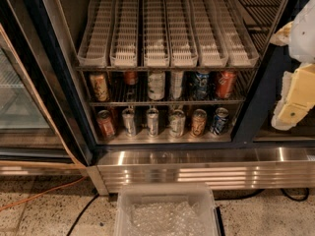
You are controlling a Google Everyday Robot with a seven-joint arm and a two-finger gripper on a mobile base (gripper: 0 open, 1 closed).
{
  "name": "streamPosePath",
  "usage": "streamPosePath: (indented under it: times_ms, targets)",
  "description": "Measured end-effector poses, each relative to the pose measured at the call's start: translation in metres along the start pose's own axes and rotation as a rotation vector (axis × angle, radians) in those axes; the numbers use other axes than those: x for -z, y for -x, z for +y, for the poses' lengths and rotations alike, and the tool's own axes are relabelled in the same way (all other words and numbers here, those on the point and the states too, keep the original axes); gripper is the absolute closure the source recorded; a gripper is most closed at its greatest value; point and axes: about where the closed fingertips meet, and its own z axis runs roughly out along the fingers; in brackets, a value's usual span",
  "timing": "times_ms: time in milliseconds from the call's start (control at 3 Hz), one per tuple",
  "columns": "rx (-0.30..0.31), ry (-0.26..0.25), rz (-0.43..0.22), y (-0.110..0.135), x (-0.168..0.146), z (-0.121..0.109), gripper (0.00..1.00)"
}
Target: Pick orange can from middle shelf of fridge
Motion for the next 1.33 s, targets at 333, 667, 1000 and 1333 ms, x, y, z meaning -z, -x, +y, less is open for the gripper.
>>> streamPosePath:
  times_ms: [333, 667, 1000, 1333]
  targets:
    - [-0.001, -0.006, -0.002, 0.001, 0.0, 0.0, 0.0]
    - [-0.039, 0.021, -0.054, 0.012, -0.029, 0.009, 0.0]
    - [-0.03, 0.06, -0.104, 0.033, -0.076, 0.024, 0.0]
    - [-0.018, 0.16, -0.138, 0.04, -0.12, 0.043, 0.0]
